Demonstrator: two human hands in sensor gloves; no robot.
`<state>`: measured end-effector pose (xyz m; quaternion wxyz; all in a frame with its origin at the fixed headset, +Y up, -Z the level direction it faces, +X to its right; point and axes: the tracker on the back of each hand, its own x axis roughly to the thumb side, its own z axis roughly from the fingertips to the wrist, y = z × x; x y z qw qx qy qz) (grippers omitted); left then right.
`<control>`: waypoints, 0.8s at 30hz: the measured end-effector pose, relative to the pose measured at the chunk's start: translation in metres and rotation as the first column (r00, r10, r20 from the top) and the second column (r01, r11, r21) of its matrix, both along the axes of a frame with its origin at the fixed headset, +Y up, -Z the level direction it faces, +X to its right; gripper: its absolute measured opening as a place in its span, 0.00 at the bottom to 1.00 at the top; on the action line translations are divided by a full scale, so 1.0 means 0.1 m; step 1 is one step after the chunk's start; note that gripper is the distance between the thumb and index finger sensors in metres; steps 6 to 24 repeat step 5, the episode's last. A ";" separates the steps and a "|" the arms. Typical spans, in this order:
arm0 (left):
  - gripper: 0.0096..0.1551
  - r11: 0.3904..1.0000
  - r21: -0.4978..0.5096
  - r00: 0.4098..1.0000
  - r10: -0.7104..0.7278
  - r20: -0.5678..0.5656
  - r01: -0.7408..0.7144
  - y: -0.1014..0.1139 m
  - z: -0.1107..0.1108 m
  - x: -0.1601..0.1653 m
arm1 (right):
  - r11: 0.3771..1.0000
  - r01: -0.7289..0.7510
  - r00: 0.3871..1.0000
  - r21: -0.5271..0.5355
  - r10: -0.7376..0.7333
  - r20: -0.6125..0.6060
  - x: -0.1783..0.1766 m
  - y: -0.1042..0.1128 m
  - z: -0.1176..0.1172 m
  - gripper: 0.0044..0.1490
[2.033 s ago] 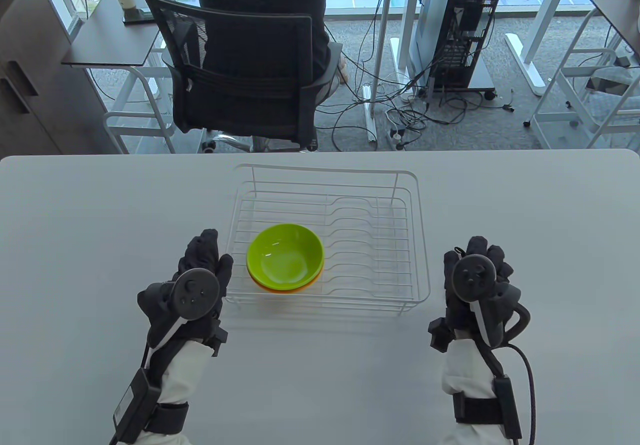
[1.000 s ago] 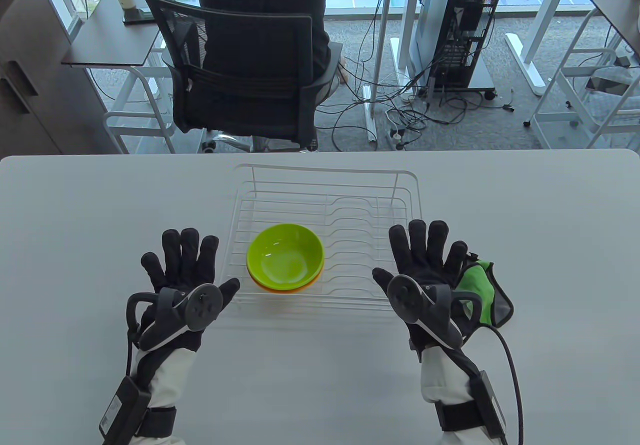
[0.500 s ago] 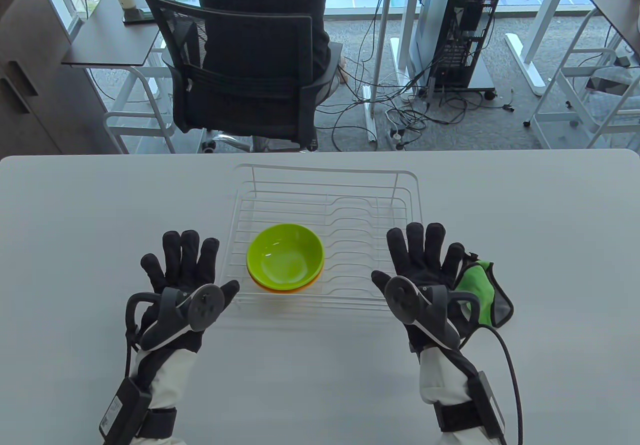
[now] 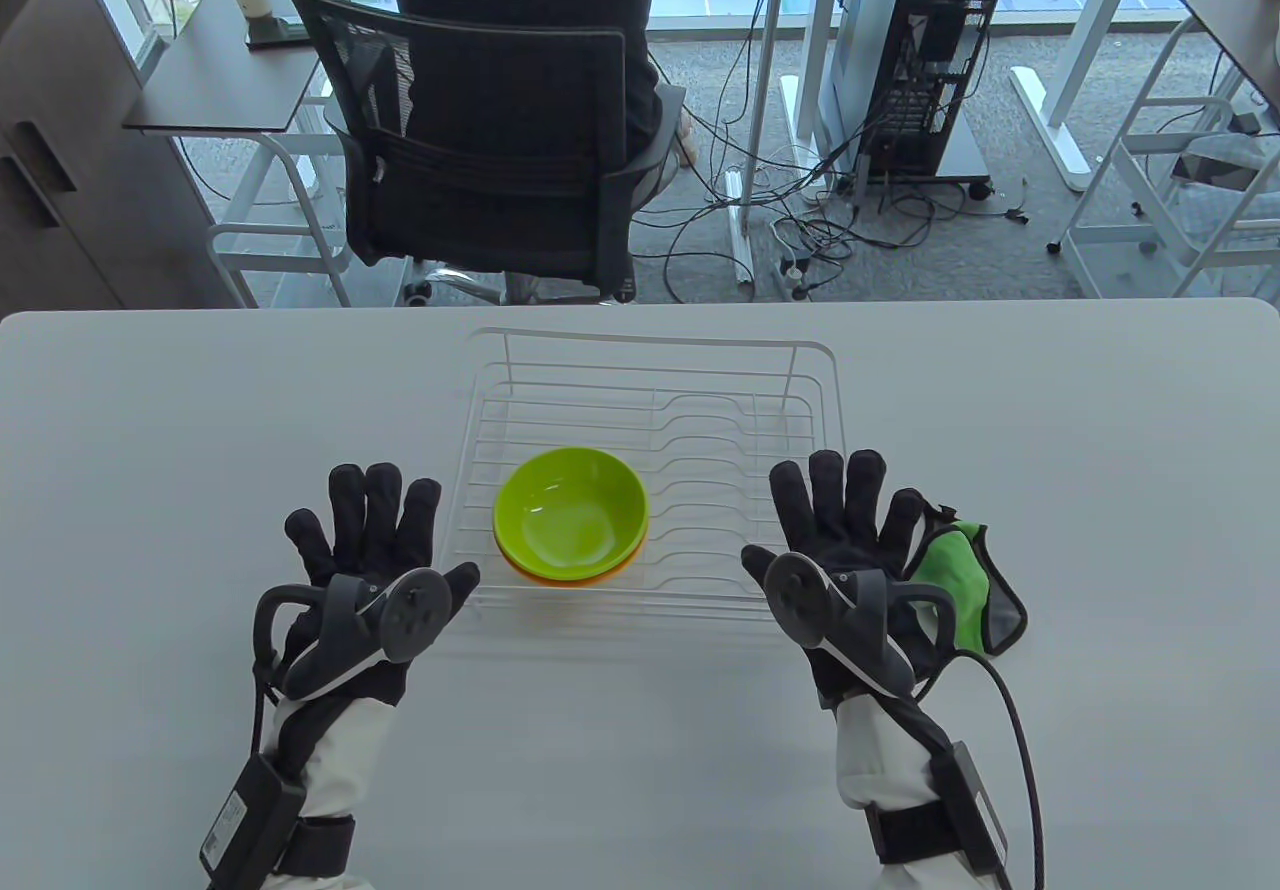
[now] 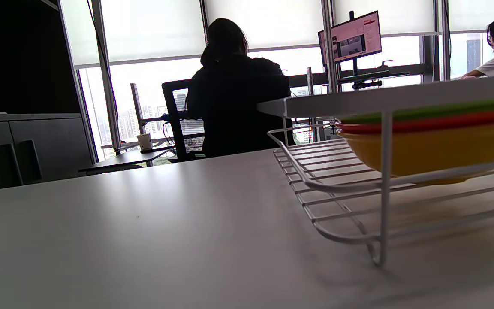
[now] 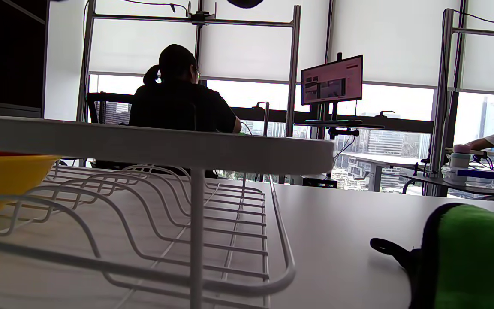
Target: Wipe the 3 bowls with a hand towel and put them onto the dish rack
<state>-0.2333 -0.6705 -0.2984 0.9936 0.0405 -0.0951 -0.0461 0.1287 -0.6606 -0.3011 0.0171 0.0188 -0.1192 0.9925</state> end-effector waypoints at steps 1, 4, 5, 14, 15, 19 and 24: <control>0.52 1.000 -0.005 1.000 0.001 0.000 -0.001 0.00 0.00 0.00 | 1.000 -0.001 1.000 0.000 0.001 0.000 0.00 0.00 0.00 0.52; 0.52 1.000 -0.011 1.000 0.001 -0.001 -0.001 0.00 0.00 0.00 | 1.000 -0.005 1.000 -0.002 0.005 0.001 -0.01 0.00 0.00 0.51; 0.52 1.000 -0.013 1.000 0.000 -0.001 0.000 0.00 0.00 0.00 | 1.000 -0.005 1.000 -0.003 0.005 0.001 -0.01 0.00 0.00 0.51; 0.52 1.000 -0.013 1.000 0.000 -0.001 0.000 0.00 0.00 0.00 | 1.000 -0.005 1.000 -0.003 0.005 0.001 -0.01 0.00 0.00 0.51; 0.52 1.000 -0.013 1.000 0.000 -0.001 0.000 0.00 0.00 0.00 | 1.000 -0.005 1.000 -0.003 0.005 0.001 -0.01 0.00 0.00 0.51; 0.52 1.000 -0.013 1.000 0.000 -0.001 0.000 0.00 0.00 0.00 | 1.000 -0.005 1.000 -0.003 0.005 0.001 -0.01 0.00 0.00 0.51; 0.52 1.000 -0.013 1.000 0.000 -0.001 0.000 0.00 0.00 0.00 | 1.000 -0.005 1.000 -0.003 0.005 0.001 -0.01 0.00 0.00 0.51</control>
